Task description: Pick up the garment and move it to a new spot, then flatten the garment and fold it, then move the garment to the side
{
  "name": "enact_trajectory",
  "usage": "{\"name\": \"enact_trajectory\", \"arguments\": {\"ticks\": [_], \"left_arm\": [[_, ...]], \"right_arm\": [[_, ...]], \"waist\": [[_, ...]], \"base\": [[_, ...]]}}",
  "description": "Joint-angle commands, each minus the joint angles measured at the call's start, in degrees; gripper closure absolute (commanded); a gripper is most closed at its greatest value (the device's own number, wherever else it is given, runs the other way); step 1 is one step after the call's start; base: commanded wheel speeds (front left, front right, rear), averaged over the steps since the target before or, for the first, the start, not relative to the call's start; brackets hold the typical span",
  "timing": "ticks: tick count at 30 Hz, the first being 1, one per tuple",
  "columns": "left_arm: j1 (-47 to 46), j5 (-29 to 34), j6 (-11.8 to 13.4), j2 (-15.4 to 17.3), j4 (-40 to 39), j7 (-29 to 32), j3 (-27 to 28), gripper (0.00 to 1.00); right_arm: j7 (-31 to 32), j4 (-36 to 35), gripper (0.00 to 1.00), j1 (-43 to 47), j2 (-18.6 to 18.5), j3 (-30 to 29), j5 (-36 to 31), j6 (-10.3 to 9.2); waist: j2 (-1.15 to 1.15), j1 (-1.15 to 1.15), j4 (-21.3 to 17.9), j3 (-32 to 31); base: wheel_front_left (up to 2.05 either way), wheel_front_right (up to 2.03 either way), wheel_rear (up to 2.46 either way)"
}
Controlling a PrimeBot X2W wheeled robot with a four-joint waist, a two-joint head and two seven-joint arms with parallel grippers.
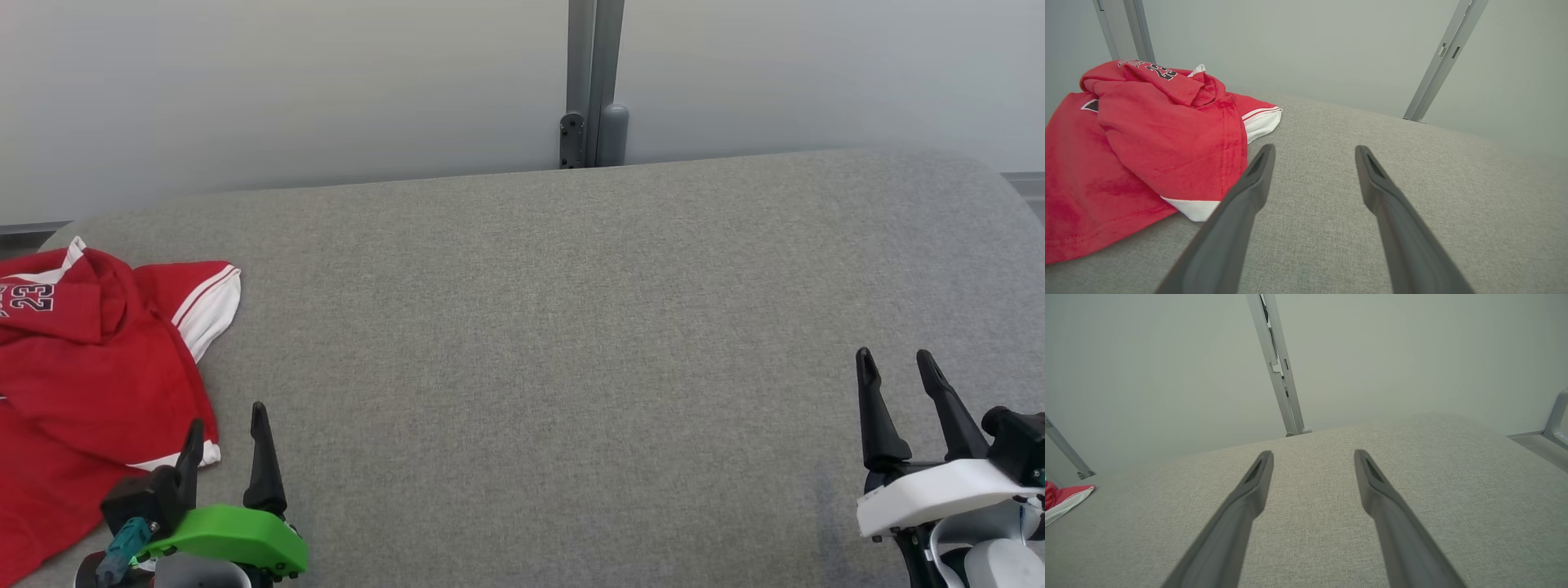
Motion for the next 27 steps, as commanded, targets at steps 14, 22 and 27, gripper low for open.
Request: {"name": "enact_trajectory", "arguments": {"ticks": [14, 22, 27], "left_arm": [[0.6, 8.2, 0.0, 0.6, 0.3, -2.1, 0.5, 0.00], [0.2, 11.9, 0.1, 0.4, 0.4, -2.9, 0.6, 0.00], [0.5, 14.0, 0.1, 0.4, 0.5, -3.5, 1.0, 0.00]], "right_arm": [[-2.1, -0.4, 0.00, 0.8, -0.7, -0.7, -6.3, 0.09], [-3.0, -0.4, 0.00, 0.8, -0.7, -0.7, -8.6, 0.10], [-3.5, -0.4, 0.00, 0.9, -0.4, -1.2, -9.1, 0.10]], "waist": [[0.00, 0.00, 0.2, -0.2], [0.00, 0.00, 0.3, -0.2], [0.00, 0.00, 0.5, -0.3]], "base": [[0.00, 0.00, 0.00], [0.00, 0.00, 0.00], [0.00, 0.00, 0.00]]}}
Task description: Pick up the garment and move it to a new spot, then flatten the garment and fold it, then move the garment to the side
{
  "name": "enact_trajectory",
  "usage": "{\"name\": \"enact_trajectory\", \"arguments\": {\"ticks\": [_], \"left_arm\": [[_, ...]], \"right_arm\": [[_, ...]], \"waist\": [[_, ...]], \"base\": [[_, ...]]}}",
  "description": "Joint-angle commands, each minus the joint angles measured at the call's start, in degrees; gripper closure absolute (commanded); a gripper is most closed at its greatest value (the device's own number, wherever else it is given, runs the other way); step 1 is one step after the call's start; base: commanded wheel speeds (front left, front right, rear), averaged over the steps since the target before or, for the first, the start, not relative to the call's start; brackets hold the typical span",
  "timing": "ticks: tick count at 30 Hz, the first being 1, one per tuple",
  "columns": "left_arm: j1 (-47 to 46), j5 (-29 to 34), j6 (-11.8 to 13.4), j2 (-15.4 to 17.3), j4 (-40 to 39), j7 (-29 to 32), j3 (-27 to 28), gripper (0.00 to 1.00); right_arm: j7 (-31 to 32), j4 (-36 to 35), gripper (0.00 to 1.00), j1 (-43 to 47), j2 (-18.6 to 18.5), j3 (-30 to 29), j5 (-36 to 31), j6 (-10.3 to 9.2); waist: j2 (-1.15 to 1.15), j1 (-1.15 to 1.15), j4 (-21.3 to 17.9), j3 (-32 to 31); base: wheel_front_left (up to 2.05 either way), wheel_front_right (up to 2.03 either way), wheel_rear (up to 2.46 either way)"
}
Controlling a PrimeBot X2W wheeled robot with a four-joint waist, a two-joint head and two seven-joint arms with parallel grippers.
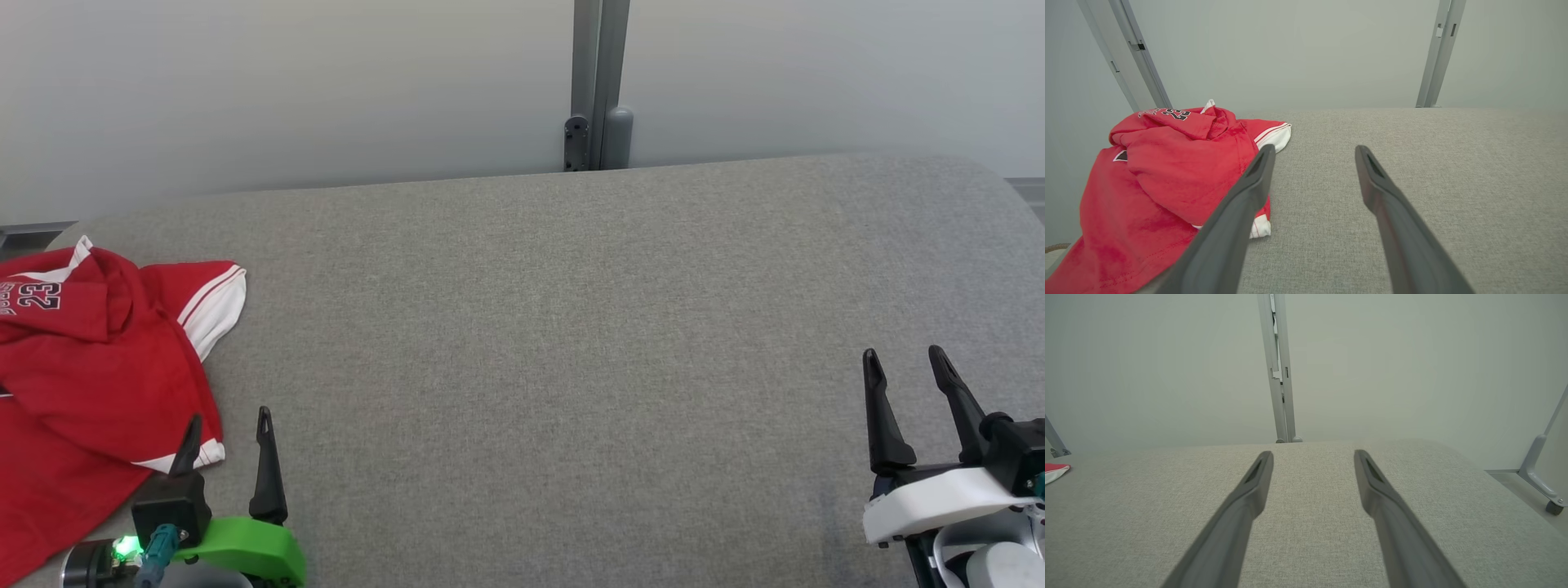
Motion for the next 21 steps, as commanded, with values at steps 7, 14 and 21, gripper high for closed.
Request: {"name": "enact_trajectory", "arguments": {"ticks": [7, 14, 21], "left_arm": [[0.4, 3.9, 0.2, 0.0, 0.2, -1.2, 0.4, 0.00], [0.3, 5.8, 0.0, -0.1, 0.5, -1.6, 0.6, 0.00], [0.5, 6.3, -0.2, -0.1, 0.6, -1.6, 0.7, 0.00]], "right_arm": [[-1.2, -0.5, 0.00, 0.8, -0.5, -0.2, -3.1, 0.02], [-1.5, -0.6, 0.00, 1.2, -0.1, -0.1, -4.7, 0.02], [-1.5, -0.3, 0.00, 1.5, 0.0, -0.3, -4.4, 0.02]], "waist": [[0.00, 0.00, 0.3, -0.1], [0.00, 0.00, 0.5, -0.3], [0.00, 0.00, 0.7, -0.5]], "base": [[0.00, 0.00, 0.00], [0.00, 0.00, 0.00], [0.00, 0.00, 0.00]]}}
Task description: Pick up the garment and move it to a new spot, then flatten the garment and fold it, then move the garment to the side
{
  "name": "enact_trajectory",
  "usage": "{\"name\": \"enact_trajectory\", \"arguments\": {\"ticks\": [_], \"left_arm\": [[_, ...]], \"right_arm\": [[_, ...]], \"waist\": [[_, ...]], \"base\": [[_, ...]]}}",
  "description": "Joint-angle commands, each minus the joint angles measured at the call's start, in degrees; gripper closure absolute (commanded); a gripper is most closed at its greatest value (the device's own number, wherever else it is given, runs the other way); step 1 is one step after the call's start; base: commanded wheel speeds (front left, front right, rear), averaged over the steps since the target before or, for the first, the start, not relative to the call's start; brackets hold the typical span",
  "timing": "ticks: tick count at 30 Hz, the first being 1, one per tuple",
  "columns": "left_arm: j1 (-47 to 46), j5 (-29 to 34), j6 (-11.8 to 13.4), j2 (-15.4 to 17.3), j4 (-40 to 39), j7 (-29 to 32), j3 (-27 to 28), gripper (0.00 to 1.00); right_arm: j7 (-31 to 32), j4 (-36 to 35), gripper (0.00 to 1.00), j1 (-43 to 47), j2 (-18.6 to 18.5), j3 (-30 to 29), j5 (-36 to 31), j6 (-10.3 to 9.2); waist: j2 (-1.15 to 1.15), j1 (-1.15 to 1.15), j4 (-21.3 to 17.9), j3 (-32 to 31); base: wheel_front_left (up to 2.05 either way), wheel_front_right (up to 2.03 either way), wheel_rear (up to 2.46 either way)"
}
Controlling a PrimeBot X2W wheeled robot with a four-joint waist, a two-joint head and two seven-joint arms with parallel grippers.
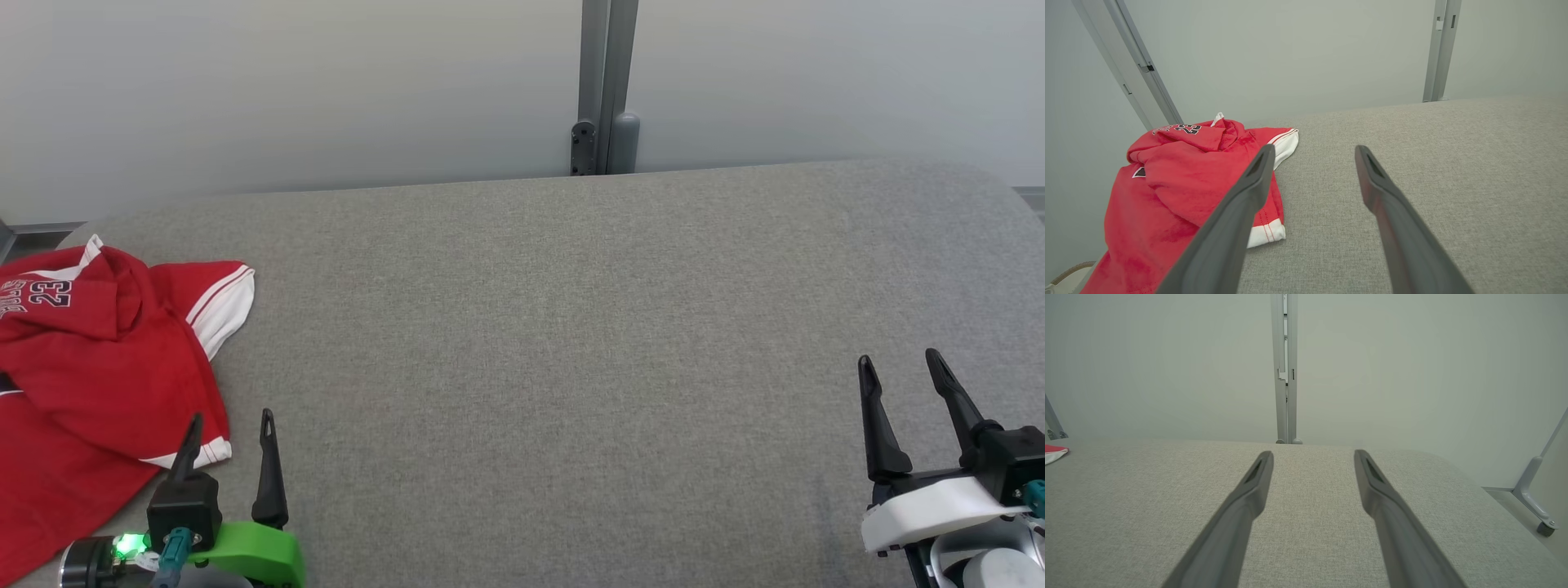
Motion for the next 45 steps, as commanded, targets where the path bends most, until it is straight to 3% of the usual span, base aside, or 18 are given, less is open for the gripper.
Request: {"name": "enact_trajectory", "arguments": {"ticks": [1, 11, 21, 26, 34, 39, 41, 45], "left_arm": [[0.5, 0.6, -0.2, 0.0, 0.1, -0.2, 0.3, 0.00], [-0.7, 0.6, -0.4, -0.4, 0.5, -0.2, -0.1, 0.00], [-0.6, 0.4, -0.7, -0.1, 1.3, -0.1, 0.2, 0.00], [0.4, -0.1, -0.9, 0.1, 1.3, -0.1, 1.0, 0.00], [0.7, -1.0, -1.3, 0.1, 0.9, -0.1, 2.1, 0.00], [-3.3, -3.3, -3.5, -0.3, 4.4, 0.1, 1.9, 0.00], [-9.0, -5.9, -5.6, -0.2, 7.8, 3.7, 0.6, 0.00], [-17.8, -9.6, -6.8, 0.9, 11.4, 10.7, -0.2, 0.00]], "right_arm": [[-0.3, 0.1, 0.00, 0.8, -0.1, -0.2, 0.3, 0.02], [-0.2, -0.1, 0.00, 1.5, -0.1, -0.4, 1.1, 0.02], [-0.2, 0.5, 0.00, 2.1, 0.9, 1.3, 0.9, 0.02], [-0.2, 1.0, 0.00, 0.7, 1.3, 4.0, 1.0, 0.02], [-0.2, 1.2, 0.00, 0.6, 1.2, 5.6, 1.3, 0.02], [-0.2, 0.7, 0.00, -0.5, -0.2, 5.0, 1.6, 0.02], [-0.2, 0.3, 0.00, -1.2, -1.3, 4.4, 1.5, 0.02], [-0.2, -0.5, 0.00, -3.6, -2.5, 3.5, 1.7, 0.02]], "waist": [[0.00, 0.00, 0.1, -0.1], [0.00, 0.00, 3.2, -0.1], [0.00, 0.00, 16.0, -1.1], [0.00, 0.00, 20.2, -1.3], [0.00, 0.00, 20.5, -0.2], [0.00, 0.00, 18.9, 3.0], [0.00, 0.00, 18.1, 5.9], [0.00, 0.00, 17.2, 10.9]], "base": [[0.00, 0.00, 0.00], [0.00, 0.00, 0.00], [0.00, 0.00, 0.00], [0.00, 0.00, 0.00], [0.00, 0.00, 0.00], [0.00, 0.00, 0.00], [0.00, 0.00, 0.00], [0.00, 0.00, 0.00]]}}
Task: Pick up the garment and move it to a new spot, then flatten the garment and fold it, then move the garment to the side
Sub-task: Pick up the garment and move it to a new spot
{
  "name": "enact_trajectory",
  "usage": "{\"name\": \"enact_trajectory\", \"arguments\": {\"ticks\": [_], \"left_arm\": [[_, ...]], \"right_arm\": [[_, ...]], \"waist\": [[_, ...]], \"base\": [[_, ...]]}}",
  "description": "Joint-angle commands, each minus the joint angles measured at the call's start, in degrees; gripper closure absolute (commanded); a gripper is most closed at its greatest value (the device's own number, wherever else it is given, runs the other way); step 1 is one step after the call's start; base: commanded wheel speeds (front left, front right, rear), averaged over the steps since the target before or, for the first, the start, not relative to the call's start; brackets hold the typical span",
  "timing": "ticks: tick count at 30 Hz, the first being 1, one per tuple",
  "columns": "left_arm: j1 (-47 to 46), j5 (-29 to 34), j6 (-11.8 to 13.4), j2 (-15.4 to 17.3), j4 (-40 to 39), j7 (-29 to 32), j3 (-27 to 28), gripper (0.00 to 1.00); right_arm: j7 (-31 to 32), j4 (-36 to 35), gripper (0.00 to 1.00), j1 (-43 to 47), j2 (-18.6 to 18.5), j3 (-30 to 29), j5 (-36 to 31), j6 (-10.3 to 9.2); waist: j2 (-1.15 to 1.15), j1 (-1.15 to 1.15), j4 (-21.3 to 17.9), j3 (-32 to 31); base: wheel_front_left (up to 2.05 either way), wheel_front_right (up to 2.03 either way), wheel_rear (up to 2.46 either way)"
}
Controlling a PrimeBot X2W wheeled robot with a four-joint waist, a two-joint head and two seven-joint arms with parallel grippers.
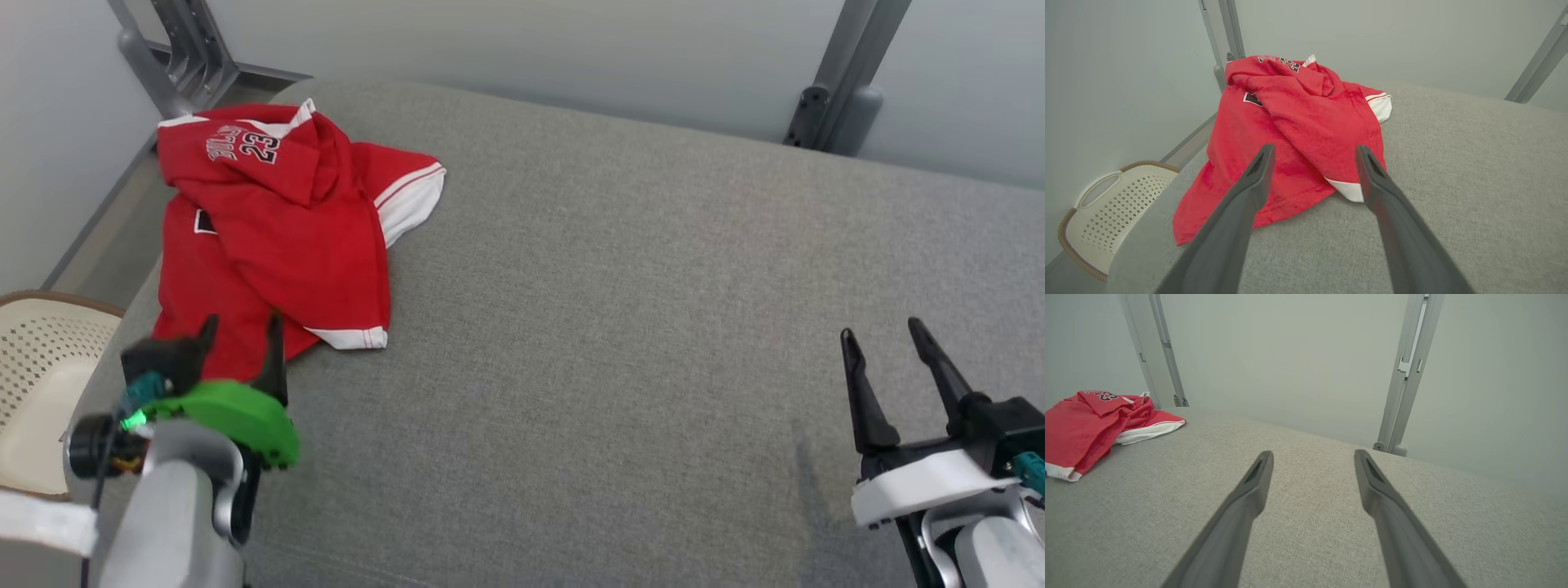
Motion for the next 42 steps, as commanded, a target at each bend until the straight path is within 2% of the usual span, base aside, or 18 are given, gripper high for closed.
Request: {"name": "enact_trajectory", "arguments": {"ticks": [1, 8, 11, 17, 18, 19, 20, 25, 31, 38, 42], "left_arm": [[-3.5, -1.4, -0.4, 0.9, 0.9, 1.8, -0.3, 0.00], [-16.2, -5.1, -0.4, 5.2, 7.2, 11.8, -0.2, 0.00], [-19.6, -6.7, 0.9, 6.3, 11.0, 15.3, 1.6, 0.00], [-23.2, -9.7, 1.0, 7.4, 16.5, 19.4, 3.5, 0.00], [-23.7, -10.1, 1.1, 7.5, 17.5, 20.2, 3.7, 0.27], [-24.1, -10.7, 1.0, 7.5, 18.1, 20.7, 3.9, 0.72], [-24.3, -11.9, 0.8, 7.2, 18.9, 21.1, 4.6, 1.00], [-23.8, -13.7, 0.0, 7.7, 20.2, 21.1, 4.6, 1.00], [-24.0, -16.4, -0.6, 9.4, 15.7, 18.7, 5.5, 1.00], [-22.6, -18.0, -0.8, 13.1, 1.4, 19.6, 4.4, 1.00], [-21.6, -19.1, -0.8, 13.1, -10.0, 22.5, 3.7, 1.00]], "right_arm": [[-0.2, -0.7, 0.00, -1.9, -0.5, -0.2, 0.5, 0.01], [-0.2, -1.7, 0.00, -7.7, -0.7, 2.5, 0.5, 0.01], [-0.2, -1.5, 0.00, -8.9, -0.3, 3.4, 0.6, 0.01], [-0.2, -1.1, 0.00, -9.4, 0.2, 3.4, 0.8, 0.01], [-0.2, -1.0, 0.00, -9.3, 0.3, 3.3, 0.8, 0.01], [-0.2, -1.0, 0.00, -9.3, 0.3, 3.3, 0.9, 0.01], [-0.2, -0.9, 0.00, -9.3, 0.3, 3.2, 0.9, 0.01], [-0.2, -1.5, 0.00, -9.3, 0.8, 2.7, 1.2, 0.01], [-0.2, -1.0, 0.00, -7.7, 1.6, 2.5, 1.4, 0.01], [-0.2, -0.8, 0.00, -5.5, 3.3, 2.7, 1.7, 0.01], [-0.2, -1.1, 0.00, -4.6, 4.4, 2.7, 1.8, 0.01]], "waist": [[0.00, 0.00, -2.3, 6.5], [0.00, 0.00, -5.1, 14.6], [0.00, 0.00, -6.3, 16.0], [0.00, 0.00, -7.7, 16.1], [0.00, 0.00, -7.8, 16.0], [0.00, 0.00, -7.8, 15.9], [0.00, 0.00, -7.9, 15.8], [0.00, 0.00, -8.1, 14.5], [0.00, 0.00, -8.2, 11.6], [0.00, 0.00, -9.7, 7.5], [0.00, 0.00, -11.2, 5.7]], "base": [[0.00, 0.00, 0.00], [0.00, 0.00, 0.00], [0.00, 0.00, 0.00], [0.00, 0.00, 0.00], [0.00, 0.00, 0.00], [0.00, 0.00, 0.00], [0.00, 0.00, 0.00], [0.00, 0.00, 0.00], [0.00, 0.00, 0.00], [0.00, 0.00, 0.00], [0.00, 0.00, 0.00]]}}
